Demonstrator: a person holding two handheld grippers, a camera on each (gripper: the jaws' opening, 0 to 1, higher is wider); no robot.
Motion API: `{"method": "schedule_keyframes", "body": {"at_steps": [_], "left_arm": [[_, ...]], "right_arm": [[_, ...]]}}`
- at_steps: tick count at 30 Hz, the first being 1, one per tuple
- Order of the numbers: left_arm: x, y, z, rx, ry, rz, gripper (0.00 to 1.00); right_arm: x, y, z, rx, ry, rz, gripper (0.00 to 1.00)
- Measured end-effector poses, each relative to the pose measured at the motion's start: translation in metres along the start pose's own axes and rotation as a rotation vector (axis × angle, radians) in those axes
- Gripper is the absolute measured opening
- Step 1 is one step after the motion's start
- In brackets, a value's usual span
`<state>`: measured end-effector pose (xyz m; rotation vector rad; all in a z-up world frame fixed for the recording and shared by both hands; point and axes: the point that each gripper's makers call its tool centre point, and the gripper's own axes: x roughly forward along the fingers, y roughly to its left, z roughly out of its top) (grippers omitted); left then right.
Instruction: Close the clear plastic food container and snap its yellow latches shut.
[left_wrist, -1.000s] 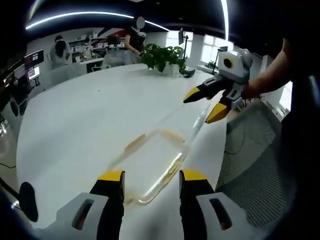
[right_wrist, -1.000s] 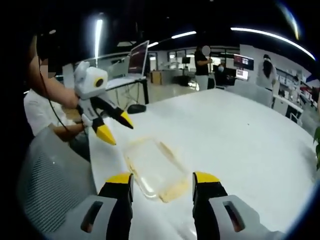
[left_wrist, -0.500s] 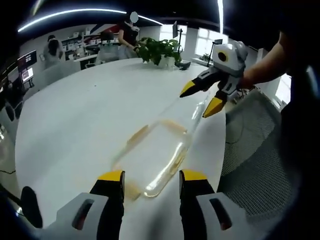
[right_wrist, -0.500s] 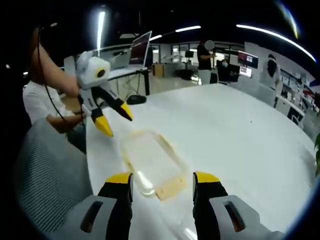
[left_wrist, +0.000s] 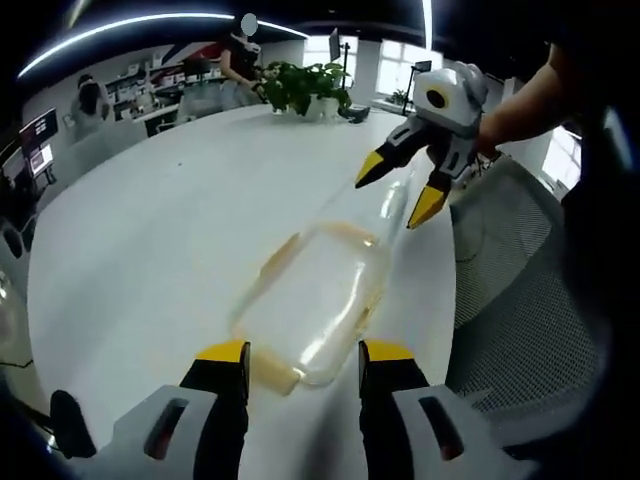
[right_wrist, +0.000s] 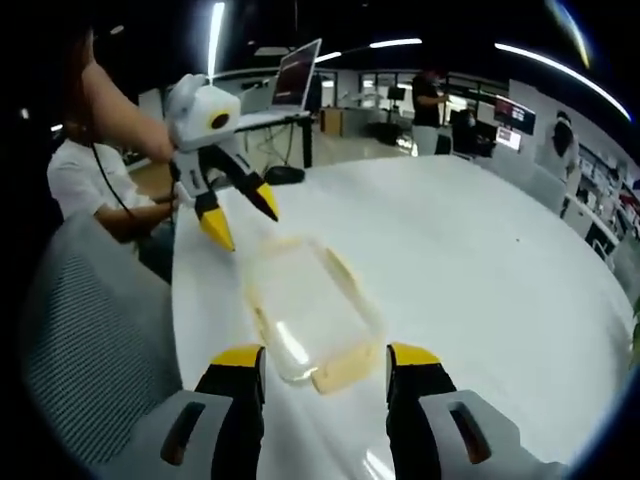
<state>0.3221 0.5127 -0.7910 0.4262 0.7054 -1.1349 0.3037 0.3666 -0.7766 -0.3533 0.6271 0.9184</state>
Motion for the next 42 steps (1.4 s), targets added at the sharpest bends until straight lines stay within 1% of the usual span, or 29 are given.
{"method": "schedule_keyframes", "body": {"at_steps": [2,5,12,16,22,25,29,33,36,42], "left_arm": [[0.001,0.001,-0.002,0.02,0.015,-0.005,0.42],[0.003,0.003,-0.006,0.034,0.028,-0.014,0.42],[0.004,0.009,-0.011,0.051,0.051,-0.025,0.42],[0.005,0.01,-0.015,0.077,0.07,-0.034,0.42],[0.006,0.013,-0.017,0.099,0.08,-0.041,0.42],[0.008,0.014,-0.019,0.108,0.087,-0.044,0.42],[0.008,0.016,-0.017,0.12,0.085,-0.051,0.42],[0.01,0.02,-0.02,0.139,0.101,-0.056,0.42],[0.012,0.023,-0.021,0.135,0.104,-0.062,0.42],[0.014,0.027,-0.019,0.163,0.11,-0.07,0.41]], "right_arm": [[0.002,-0.001,-0.001,-0.003,0.008,0.002,0.48],[0.004,-0.003,-0.006,-0.022,0.044,0.002,0.47],[0.008,-0.003,-0.01,-0.035,0.08,0.015,0.47],[0.009,-0.003,-0.011,-0.055,0.094,0.024,0.48],[0.014,-0.003,-0.012,-0.063,0.116,0.034,0.49],[0.016,-0.003,-0.013,-0.076,0.127,0.036,0.49],[0.018,-0.002,-0.013,-0.099,0.142,0.044,0.49],[0.02,-0.003,-0.016,-0.114,0.162,0.05,0.49],[0.021,-0.008,-0.023,-0.153,0.204,0.048,0.48],[0.024,-0.011,-0.027,-0.192,0.236,0.07,0.48]]}}
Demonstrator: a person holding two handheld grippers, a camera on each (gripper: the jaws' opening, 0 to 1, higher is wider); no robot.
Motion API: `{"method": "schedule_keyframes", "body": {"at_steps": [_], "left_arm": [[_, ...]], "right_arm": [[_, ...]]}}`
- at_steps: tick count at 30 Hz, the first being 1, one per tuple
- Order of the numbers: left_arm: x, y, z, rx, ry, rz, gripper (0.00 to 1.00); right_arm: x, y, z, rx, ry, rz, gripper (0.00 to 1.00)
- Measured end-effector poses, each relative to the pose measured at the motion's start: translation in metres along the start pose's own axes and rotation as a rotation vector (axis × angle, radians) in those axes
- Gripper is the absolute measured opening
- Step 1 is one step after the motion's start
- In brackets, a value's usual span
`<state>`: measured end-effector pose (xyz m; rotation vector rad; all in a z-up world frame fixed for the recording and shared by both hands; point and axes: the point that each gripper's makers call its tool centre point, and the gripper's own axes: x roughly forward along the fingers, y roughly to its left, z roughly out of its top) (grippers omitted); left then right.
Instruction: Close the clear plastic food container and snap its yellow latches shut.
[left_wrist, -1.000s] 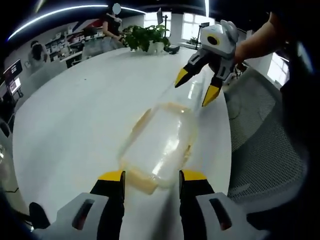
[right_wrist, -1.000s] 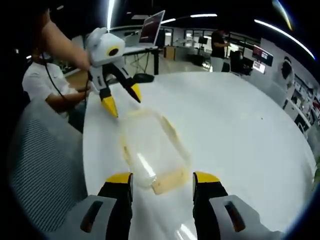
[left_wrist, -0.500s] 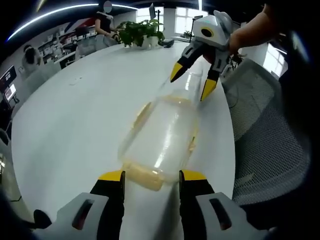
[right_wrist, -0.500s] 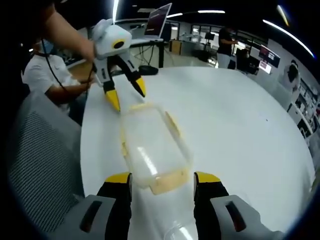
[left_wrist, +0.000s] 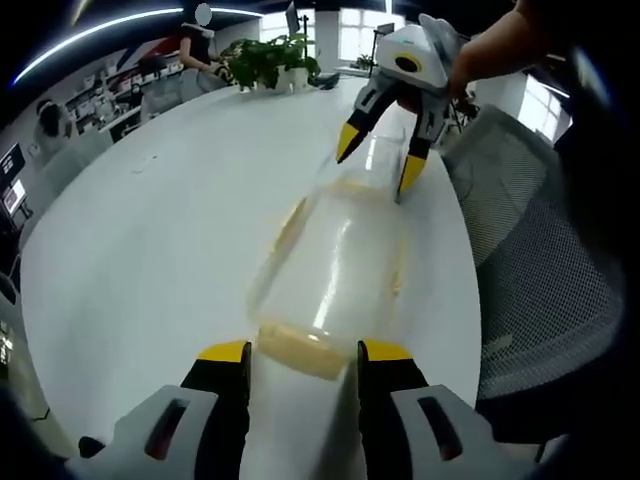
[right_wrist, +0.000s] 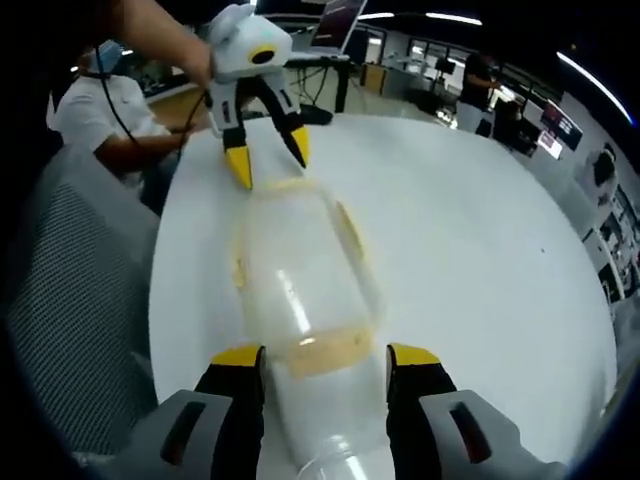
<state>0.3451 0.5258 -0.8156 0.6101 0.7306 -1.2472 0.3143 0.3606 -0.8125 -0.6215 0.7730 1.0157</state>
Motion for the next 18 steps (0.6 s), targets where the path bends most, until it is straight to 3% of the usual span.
{"method": "schedule_keyframes", "body": {"at_steps": [6,18], "left_arm": [[0.002,0.005,-0.003,0.042,0.02,-0.015,0.42],[0.006,0.002,-0.005,0.133,0.065,-0.081,0.43]], "right_arm": [[0.005,0.001,-0.003,-0.022,0.044,0.037,0.43],[0.015,-0.002,0.0,-0.073,0.087,0.086,0.46]]}}
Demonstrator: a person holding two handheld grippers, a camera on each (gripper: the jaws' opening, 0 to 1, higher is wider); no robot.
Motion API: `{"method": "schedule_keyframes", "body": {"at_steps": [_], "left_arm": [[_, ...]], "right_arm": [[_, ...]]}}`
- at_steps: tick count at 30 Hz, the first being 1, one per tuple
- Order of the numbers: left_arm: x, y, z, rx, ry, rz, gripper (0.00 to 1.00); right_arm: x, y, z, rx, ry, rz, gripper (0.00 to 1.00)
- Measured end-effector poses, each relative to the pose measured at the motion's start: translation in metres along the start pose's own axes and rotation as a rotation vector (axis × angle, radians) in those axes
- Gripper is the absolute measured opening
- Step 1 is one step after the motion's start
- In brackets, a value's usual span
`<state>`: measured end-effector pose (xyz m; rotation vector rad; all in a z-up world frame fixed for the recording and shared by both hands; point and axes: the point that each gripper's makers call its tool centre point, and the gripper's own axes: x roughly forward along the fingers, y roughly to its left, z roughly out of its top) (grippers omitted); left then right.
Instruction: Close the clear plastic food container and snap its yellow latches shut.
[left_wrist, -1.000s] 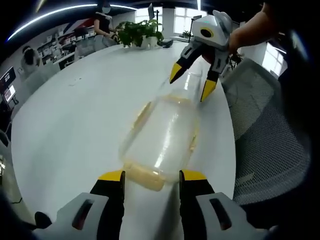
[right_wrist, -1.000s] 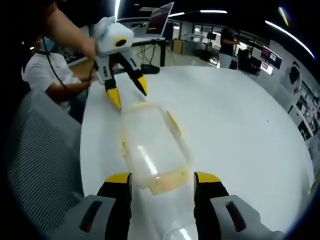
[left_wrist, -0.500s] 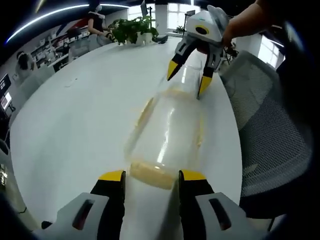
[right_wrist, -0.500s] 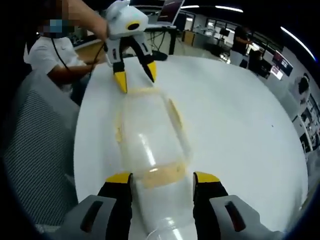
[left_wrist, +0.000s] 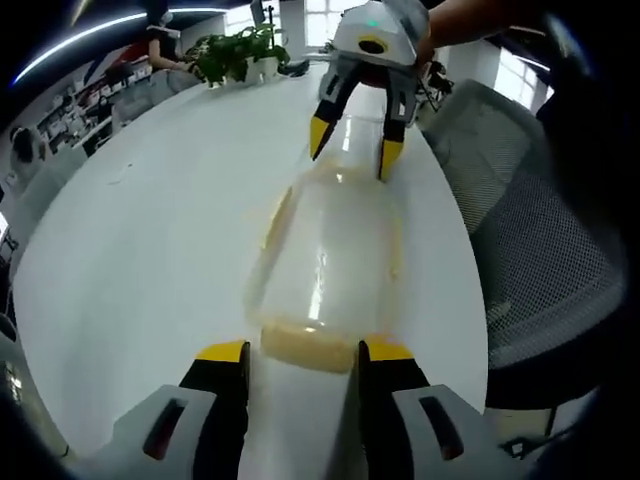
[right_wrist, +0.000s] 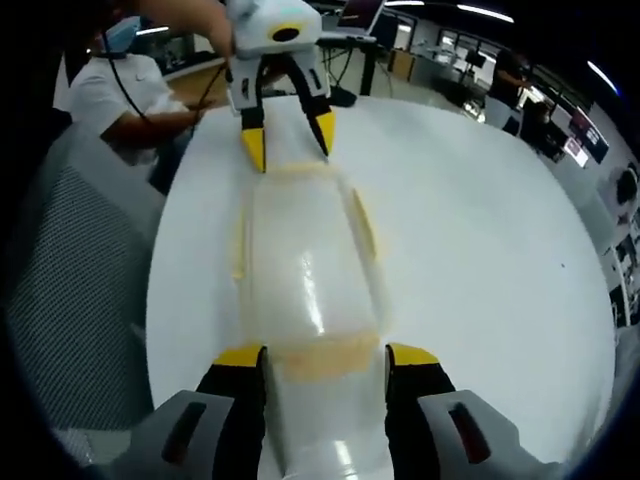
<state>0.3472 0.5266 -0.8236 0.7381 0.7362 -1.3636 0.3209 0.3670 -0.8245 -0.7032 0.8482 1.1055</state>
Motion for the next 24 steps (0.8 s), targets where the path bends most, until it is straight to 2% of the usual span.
{"method": "schedule_keyframes", "body": {"at_steps": [16,19,20,24], "left_arm": [[0.005,-0.004,0.005,0.096,0.041,-0.081,0.42],[0.005,-0.006,0.004,0.107,0.056,-0.101,0.41],[0.005,-0.006,0.004,0.11,0.059,-0.103,0.41],[0.007,-0.011,0.001,0.131,0.092,-0.124,0.41]], "right_arm": [[0.002,0.004,-0.004,-0.021,0.056,0.069,0.45],[0.003,0.003,-0.007,-0.044,0.088,0.082,0.44],[0.003,0.002,-0.011,-0.055,0.117,0.081,0.43],[0.006,0.005,-0.013,-0.093,0.142,0.09,0.42]]}}
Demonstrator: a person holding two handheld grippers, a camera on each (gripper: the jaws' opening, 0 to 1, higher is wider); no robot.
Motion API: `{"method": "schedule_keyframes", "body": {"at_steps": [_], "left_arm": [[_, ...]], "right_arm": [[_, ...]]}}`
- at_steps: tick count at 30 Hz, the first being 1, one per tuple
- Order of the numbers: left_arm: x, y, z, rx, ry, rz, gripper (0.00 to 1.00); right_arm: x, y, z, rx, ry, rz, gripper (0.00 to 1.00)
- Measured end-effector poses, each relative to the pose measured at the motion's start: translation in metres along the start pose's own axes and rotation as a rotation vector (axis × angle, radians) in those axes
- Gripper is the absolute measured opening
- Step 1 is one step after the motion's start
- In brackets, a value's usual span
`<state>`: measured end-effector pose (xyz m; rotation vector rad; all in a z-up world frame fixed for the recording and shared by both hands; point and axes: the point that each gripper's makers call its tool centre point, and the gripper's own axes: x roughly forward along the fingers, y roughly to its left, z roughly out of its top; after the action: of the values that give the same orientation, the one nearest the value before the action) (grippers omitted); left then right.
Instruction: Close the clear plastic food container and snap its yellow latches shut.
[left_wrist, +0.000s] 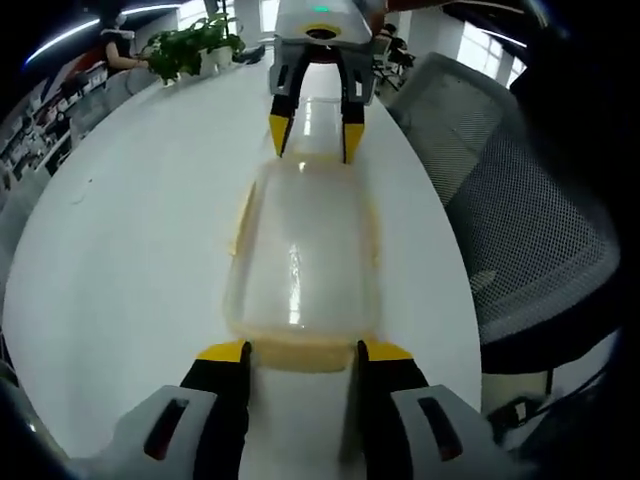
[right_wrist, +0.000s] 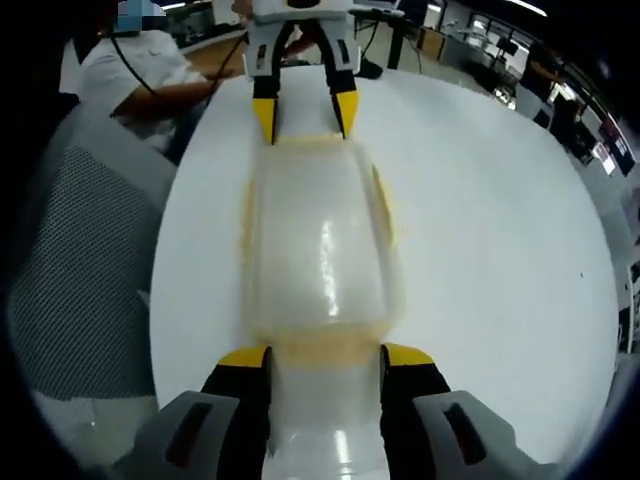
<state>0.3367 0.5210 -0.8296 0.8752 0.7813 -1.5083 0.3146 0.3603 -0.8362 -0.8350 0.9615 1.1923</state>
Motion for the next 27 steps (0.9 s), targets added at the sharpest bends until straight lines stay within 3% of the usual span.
{"method": "schedule_keyframes", "body": {"at_steps": [3,11,27], "left_arm": [[0.0039,-0.0009,-0.009,0.076,0.066,0.01,0.4],[0.0068,-0.0007,-0.0028,0.023,0.058,0.003,0.4],[0.006,-0.0023,-0.0025,0.017,0.05,0.007,0.39]], "right_arm": [[0.0021,0.0012,-0.001,-0.041,0.03,-0.003,0.4],[0.004,0.0002,-0.0011,-0.039,0.06,0.008,0.39],[0.006,0.0008,-0.003,-0.033,0.108,0.037,0.39]]}}
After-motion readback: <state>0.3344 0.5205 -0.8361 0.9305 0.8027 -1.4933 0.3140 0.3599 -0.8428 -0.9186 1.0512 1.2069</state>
